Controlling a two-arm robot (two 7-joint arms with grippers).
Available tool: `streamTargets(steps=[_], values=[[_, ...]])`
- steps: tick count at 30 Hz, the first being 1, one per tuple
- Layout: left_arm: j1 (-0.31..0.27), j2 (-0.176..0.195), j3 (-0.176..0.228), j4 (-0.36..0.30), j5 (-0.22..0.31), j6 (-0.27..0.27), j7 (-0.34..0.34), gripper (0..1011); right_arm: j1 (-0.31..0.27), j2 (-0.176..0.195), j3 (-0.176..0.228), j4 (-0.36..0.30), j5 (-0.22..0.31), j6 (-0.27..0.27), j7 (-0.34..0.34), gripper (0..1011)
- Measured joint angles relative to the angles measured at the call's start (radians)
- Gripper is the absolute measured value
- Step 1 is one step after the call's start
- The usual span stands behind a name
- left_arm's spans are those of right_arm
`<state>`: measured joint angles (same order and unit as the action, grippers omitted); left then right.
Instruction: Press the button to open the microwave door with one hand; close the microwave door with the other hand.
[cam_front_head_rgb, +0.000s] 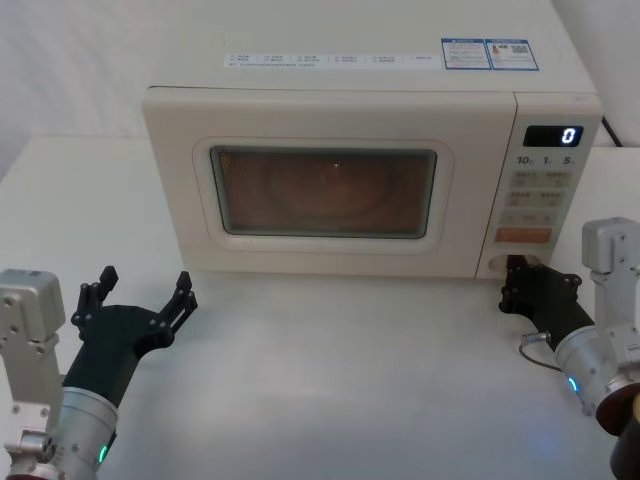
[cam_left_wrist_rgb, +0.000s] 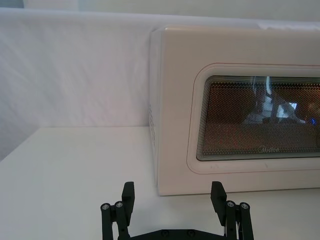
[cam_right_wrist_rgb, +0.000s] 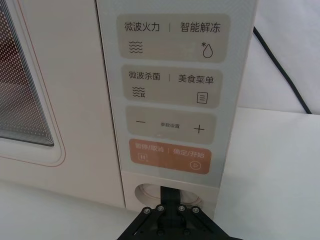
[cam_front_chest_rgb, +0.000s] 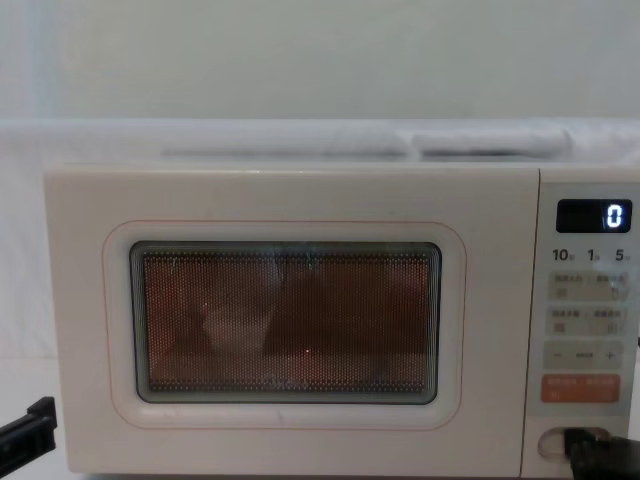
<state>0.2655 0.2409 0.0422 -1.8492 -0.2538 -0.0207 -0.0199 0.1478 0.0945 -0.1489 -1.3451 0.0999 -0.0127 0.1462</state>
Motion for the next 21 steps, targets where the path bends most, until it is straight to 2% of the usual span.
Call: streamTargets(steps=[21], values=[[0.000,0.000,0.000,0.000,0.000,0.000,0.000,1001,0.017,-0.015,-0.003,0.025,0.007,-0.015,-0.001,0]])
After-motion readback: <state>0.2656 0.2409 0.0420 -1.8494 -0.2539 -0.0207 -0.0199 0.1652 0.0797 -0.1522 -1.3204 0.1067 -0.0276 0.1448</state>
